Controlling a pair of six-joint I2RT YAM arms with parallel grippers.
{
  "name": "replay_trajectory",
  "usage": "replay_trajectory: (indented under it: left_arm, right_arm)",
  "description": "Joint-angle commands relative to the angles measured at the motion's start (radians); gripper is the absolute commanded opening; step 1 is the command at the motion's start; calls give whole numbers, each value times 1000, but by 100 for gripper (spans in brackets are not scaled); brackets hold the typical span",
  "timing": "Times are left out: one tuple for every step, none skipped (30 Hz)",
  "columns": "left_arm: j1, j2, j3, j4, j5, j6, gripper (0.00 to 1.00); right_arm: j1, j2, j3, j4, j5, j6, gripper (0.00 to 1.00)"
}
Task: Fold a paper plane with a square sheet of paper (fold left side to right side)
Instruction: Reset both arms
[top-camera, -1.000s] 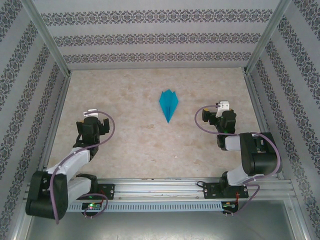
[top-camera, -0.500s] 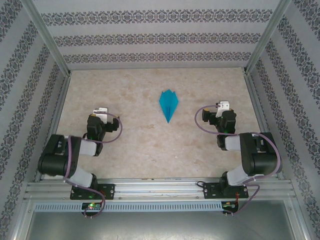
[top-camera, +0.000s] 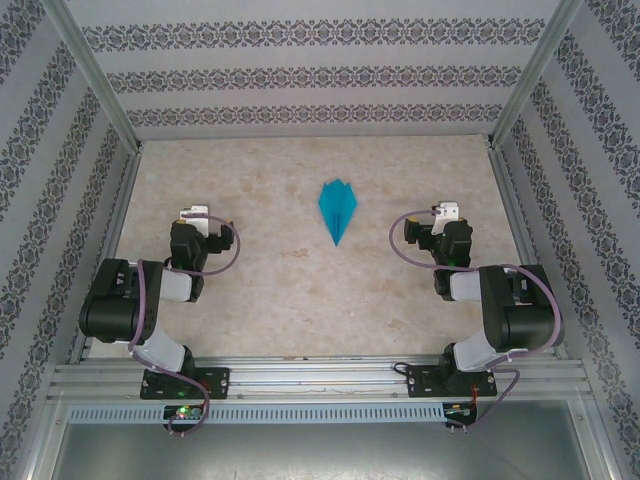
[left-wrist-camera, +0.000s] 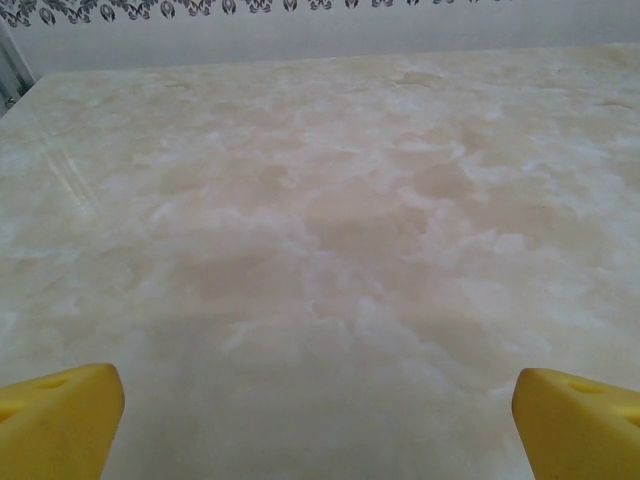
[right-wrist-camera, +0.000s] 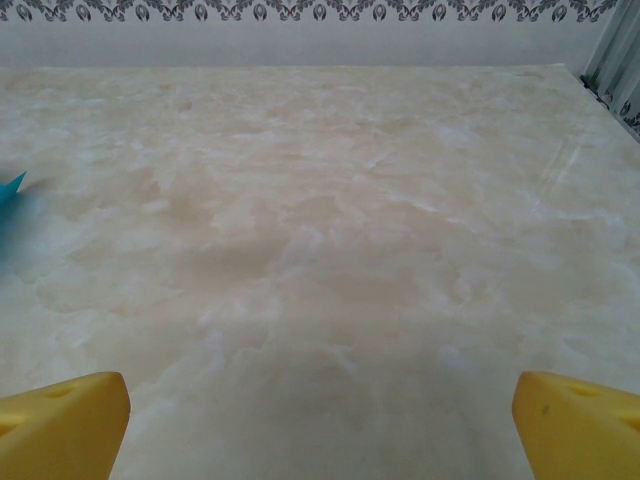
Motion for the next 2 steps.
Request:
replay_trajectory:
  left_arm:
    - [9, -1, 6, -5, 3, -17, 100]
    - [9, -2, 5, -4, 4, -17, 100]
  right_arm:
    - [4, -5, 14, 29, 10, 10, 98]
    - [4, -6, 14, 29, 12, 10, 98]
